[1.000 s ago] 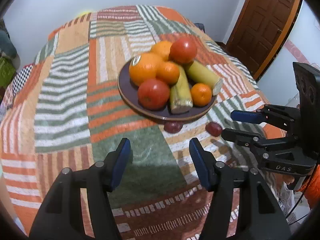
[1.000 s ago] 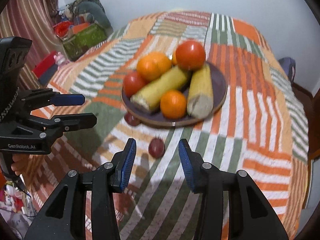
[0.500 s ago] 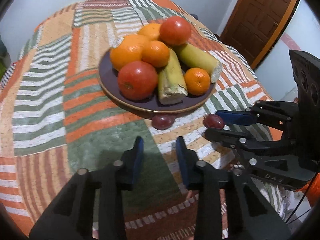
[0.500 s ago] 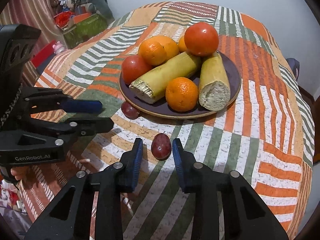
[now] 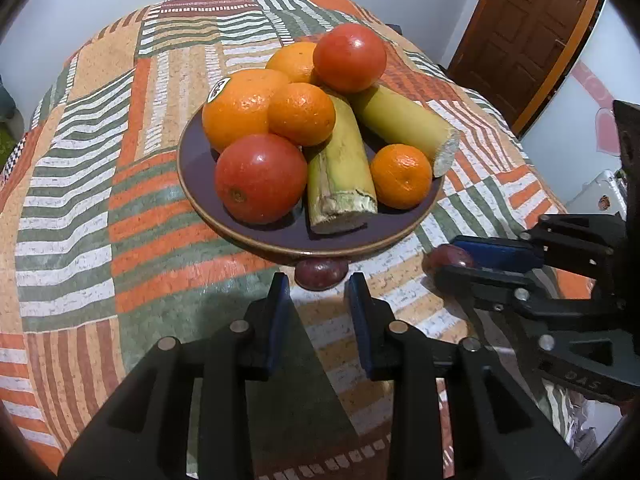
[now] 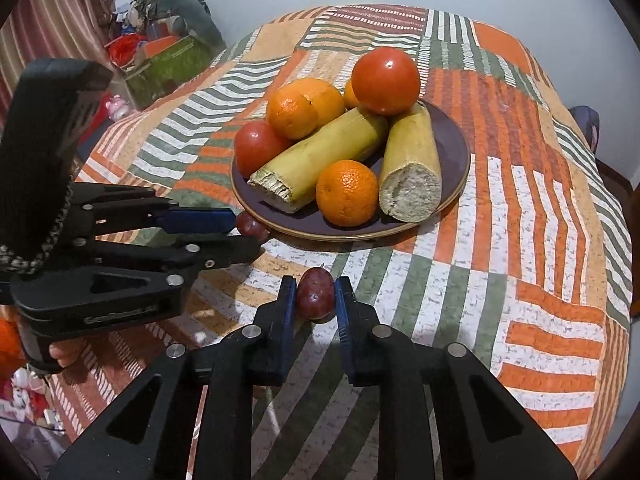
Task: Organize fruits
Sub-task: 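Grasp a dark red grape with the right tool while the left tool grasps the other grape, then carry both grapes over the purple plate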
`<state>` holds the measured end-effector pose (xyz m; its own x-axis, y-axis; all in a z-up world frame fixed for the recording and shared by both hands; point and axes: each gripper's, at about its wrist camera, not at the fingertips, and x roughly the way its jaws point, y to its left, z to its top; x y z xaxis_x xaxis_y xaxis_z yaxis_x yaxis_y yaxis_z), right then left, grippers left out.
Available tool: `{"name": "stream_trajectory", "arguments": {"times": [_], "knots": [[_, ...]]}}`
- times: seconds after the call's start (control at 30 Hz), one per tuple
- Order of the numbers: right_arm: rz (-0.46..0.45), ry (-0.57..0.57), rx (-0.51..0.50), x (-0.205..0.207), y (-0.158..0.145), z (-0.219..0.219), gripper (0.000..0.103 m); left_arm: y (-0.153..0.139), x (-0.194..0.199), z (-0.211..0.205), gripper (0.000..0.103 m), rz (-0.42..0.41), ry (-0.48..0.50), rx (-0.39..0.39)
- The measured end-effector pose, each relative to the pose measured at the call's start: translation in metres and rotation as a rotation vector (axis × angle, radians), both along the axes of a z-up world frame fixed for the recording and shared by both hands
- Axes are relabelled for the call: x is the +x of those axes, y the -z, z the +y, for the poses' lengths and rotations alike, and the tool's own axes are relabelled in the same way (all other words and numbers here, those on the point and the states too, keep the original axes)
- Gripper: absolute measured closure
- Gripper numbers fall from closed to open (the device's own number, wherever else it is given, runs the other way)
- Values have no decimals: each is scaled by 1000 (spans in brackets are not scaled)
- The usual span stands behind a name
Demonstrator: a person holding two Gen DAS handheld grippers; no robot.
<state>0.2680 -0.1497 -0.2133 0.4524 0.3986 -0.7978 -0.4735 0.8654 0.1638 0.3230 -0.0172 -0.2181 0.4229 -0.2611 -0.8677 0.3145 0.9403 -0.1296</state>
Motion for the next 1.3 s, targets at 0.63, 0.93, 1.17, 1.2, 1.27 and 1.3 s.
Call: {"name": "stream_trajectory", "arguments": {"times": [0.63, 0.93, 1.17, 1.2, 1.27, 1.3], "knots": [[-26, 28, 25, 5, -14, -12, 85, -4, -4, -2, 76, -16, 18, 12], [-81, 39, 54, 10, -38, -15, 85, -33, -15, 12, 76, -48, -5, -54], [-115, 57, 81, 23, -54, -13, 85, -61, -11, 4, 76, -117, 8, -62], [-119, 58, 86, 25, -56, -13, 85, -62, -8, 2, 76, -122, 8, -66], [-129, 62, 91, 30, -59, -13, 85, -64, -3, -3, 76, -125, 9, -72], [-132, 62, 91, 33, -60, -12, 85, -63, 0, -5, 76, -128, 9, -71]]}}
